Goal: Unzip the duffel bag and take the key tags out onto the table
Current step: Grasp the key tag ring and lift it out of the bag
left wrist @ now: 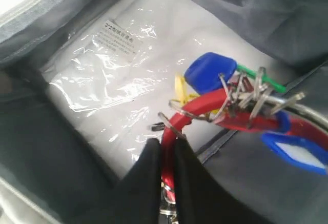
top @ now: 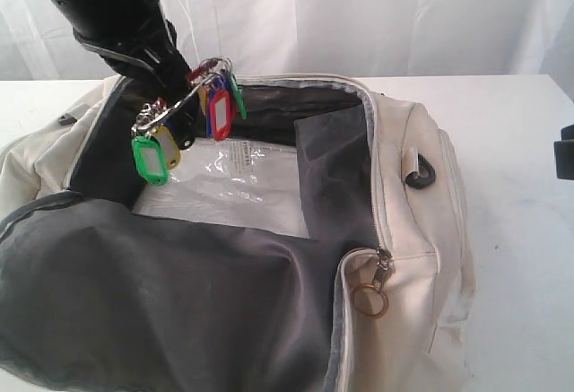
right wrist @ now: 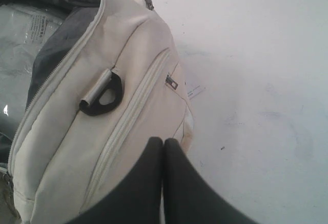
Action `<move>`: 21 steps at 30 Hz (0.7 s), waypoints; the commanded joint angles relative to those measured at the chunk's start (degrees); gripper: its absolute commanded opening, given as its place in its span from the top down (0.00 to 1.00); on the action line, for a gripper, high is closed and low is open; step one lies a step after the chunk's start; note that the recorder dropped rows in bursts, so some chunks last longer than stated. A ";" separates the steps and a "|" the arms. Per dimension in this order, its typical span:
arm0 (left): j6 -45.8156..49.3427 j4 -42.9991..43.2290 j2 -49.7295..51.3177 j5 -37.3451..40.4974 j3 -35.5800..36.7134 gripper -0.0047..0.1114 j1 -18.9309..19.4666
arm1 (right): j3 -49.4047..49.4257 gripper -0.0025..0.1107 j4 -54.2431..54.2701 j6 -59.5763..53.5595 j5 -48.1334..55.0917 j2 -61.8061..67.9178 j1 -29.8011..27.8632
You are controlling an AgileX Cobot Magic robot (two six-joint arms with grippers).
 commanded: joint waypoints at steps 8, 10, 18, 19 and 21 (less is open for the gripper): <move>-0.10 6.34 -7.11 6.81 -0.30 0.96 -0.18 | -0.50 0.98 -0.23 0.15 -0.55 0.00 -0.02; -0.25 7.53 -8.15 6.81 -0.30 0.96 -0.18 | -0.50 0.98 -0.23 0.15 -0.55 0.00 -0.02; -1.52 8.32 -14.15 6.81 -0.30 0.96 -0.18 | -0.50 0.98 -0.23 0.16 -0.66 0.00 -0.02; -1.70 8.78 -14.97 6.81 -0.30 0.96 -0.18 | -0.50 0.98 -0.23 0.16 -0.66 0.00 -0.02; -2.94 10.31 -16.36 6.81 -0.30 0.96 -0.18 | -0.50 0.98 -0.23 0.16 -0.66 0.00 -0.02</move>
